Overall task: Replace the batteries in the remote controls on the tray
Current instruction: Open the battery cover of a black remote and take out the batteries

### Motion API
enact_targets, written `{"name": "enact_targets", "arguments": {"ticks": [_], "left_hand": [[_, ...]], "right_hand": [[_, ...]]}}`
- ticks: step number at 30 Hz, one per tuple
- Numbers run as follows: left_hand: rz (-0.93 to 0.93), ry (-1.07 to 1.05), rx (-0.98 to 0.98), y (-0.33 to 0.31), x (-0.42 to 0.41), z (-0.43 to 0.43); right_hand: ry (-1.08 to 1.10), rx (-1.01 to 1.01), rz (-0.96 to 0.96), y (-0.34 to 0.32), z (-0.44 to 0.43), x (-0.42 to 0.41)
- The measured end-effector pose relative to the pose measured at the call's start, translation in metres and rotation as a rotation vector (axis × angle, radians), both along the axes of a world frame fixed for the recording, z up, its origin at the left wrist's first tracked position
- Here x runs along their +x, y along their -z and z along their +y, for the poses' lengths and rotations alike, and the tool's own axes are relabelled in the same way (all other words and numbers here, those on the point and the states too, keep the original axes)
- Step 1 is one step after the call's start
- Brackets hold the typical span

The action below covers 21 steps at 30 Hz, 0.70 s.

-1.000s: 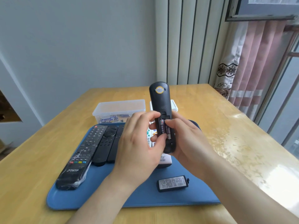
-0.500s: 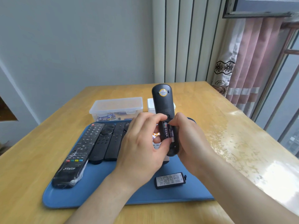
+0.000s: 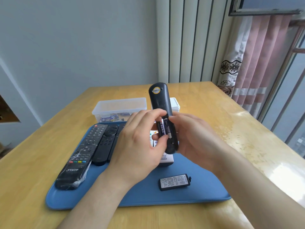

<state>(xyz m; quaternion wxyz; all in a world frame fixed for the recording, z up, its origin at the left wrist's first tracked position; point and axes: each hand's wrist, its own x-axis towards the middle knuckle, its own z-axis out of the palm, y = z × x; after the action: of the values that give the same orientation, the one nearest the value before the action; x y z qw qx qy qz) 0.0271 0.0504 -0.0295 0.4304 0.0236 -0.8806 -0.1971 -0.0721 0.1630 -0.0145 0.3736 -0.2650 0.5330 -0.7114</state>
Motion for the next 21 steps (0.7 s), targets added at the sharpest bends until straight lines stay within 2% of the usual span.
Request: {"name": "enact_targets", "arguments": {"ticks": [5,13,18,21], "left_hand": [[-0.055,0.020,-0.014,-0.003,0.003,-0.002],[-0.116,0.104,0.112,-0.004,0.007,-0.007],[-0.047,0.098,0.175,-0.002,0.005,-0.005],[-0.017,0.063,0.188,0.000,0.002,-0.001]], "right_hand": [[-0.002,-0.007,0.004,0.004,-0.001,0.000],[0.036,-0.014,-0.053,0.010,-0.006,0.001],[0.018,-0.073,-0.095,0.009,-0.008,0.008],[0.112,-0.071,-0.065,0.012,-0.012,0.012]]}}
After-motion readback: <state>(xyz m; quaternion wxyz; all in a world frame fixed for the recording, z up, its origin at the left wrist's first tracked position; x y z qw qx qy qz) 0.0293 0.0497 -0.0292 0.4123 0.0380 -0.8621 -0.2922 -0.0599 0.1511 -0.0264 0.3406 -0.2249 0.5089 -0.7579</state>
